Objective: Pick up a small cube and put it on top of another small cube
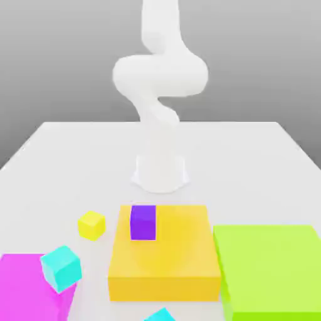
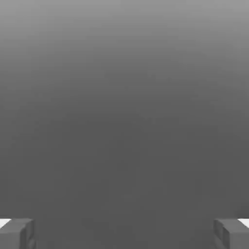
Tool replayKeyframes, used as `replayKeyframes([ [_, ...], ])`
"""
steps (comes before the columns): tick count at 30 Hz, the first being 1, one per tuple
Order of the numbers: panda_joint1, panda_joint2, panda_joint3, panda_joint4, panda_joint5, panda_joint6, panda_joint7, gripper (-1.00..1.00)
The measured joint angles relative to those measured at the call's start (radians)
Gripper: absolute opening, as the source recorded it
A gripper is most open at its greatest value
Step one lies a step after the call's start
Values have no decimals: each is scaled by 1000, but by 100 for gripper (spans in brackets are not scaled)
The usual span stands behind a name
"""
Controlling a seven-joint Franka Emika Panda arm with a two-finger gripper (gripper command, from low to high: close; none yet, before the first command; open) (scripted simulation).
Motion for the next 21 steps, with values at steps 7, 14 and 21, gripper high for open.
replayKeyframes([
  [7, -174, 158, 44, -168, 16, 142, 322, 0],
  [14, -341, 313, 80, -331, 32, 281, 636, 0],
  [21, -498, 468, 103, -496, 43, 420, 953, 0],
])
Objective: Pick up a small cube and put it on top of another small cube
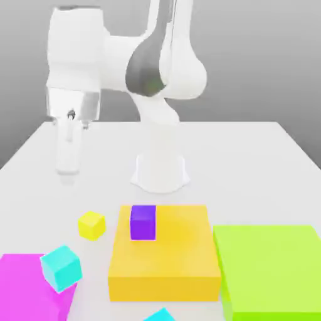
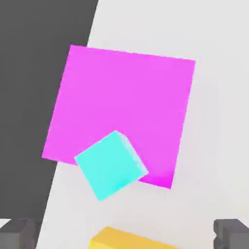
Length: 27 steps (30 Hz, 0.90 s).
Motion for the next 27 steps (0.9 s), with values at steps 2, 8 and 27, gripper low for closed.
replayKeyframes([
  [2, -37, 44, -3, -47, 0, 40, 92, 0],
  [8, -125, 187, -10, -162, 25, 166, 313, 0],
  [27, -98, 415, -26, -130, 99, 355, 276, -100],
])
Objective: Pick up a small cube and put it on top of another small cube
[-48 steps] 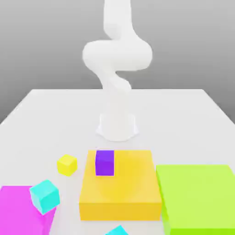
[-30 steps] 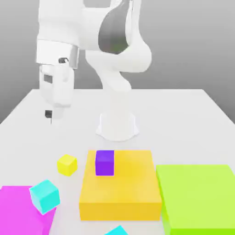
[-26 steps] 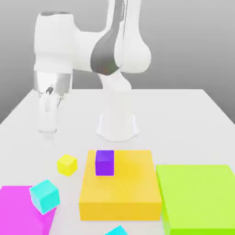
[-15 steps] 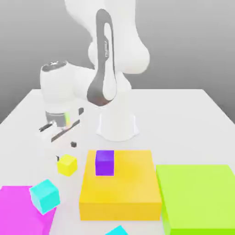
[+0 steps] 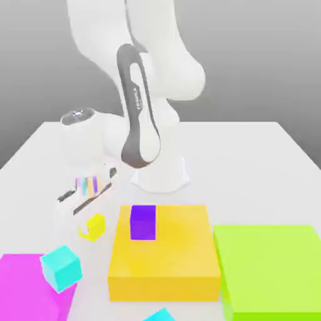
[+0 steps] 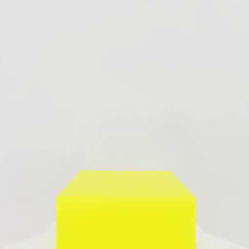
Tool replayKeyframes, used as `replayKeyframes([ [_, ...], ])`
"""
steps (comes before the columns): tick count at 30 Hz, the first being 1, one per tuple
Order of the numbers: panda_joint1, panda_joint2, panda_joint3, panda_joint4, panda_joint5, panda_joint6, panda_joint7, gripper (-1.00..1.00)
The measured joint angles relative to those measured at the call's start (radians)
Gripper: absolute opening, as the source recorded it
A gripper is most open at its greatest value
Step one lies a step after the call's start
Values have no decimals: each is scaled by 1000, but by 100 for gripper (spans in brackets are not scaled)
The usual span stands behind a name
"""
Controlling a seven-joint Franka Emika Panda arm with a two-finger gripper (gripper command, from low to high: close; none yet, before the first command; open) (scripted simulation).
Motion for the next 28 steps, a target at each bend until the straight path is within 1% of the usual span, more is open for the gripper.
replayKeyframes([
  [2, -3, -70, 6, -13, 5, -57, -2, -100],
  [6, -30, -213, 12, -40, -69, -173, 51, -100],
  [8, -5, -280, 29, -32, -78, -249, 33, -100],
  [18, 304, -605, 107, 72, -7, -674, -212, -100],
  [19, 331, -625, 113, 79, 0, -701, -232, -100],
  [21, 348, -597, 124, 75, 4, -670, -246, -100],
  [25, 345, -469, 142, 48, 2, -515, -245, -100],
  [26, 345, -448, 144, 44, 2, -489, -244, 100],
  [28, 345, -448, 144, 44, 2, -489, -244, 100],
])
